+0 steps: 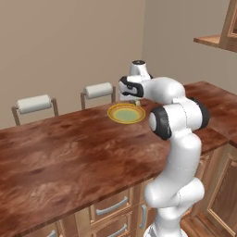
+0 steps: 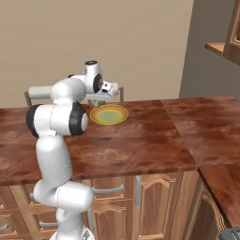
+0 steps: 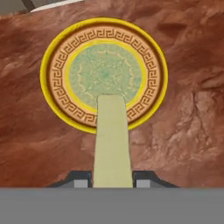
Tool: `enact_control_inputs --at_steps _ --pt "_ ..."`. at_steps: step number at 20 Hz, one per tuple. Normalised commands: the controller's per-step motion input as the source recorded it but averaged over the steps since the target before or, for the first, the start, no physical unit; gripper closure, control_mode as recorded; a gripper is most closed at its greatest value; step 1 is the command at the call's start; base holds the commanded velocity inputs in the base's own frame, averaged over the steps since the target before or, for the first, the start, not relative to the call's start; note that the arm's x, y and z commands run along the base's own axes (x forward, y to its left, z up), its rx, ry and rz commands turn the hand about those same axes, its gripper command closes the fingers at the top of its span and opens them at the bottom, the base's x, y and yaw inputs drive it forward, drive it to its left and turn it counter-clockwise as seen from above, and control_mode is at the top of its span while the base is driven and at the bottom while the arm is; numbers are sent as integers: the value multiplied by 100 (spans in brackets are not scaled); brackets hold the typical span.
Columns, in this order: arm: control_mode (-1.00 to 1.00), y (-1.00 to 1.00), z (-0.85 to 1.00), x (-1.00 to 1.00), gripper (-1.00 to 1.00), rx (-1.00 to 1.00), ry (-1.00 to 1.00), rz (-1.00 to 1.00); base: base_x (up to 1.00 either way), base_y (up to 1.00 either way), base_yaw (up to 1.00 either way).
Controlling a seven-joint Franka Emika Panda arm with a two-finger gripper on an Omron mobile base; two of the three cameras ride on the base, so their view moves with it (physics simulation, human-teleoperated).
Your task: Retrieve the butter from the fridge and place it on a plate on the dining table. Then retrieve the butter knife by the fridge and place it near the plate.
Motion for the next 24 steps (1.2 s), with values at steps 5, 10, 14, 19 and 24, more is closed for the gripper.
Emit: enact_control_inputs --at_steps 5,10,14,19,24 --pt "-100 0 -51 52 100 4 -9 0 0 0 0" --pt "-100 0 -49 53 100 10 -2 0 0 0 0" --pt "-100 0 -33 42 100 2 0 0 0 0 0" --pt "-100 0 -3 35 100 -26 7 0 0 0 0" --pt "-100 0 -27 26 100 -9 0 0 0 0 0"
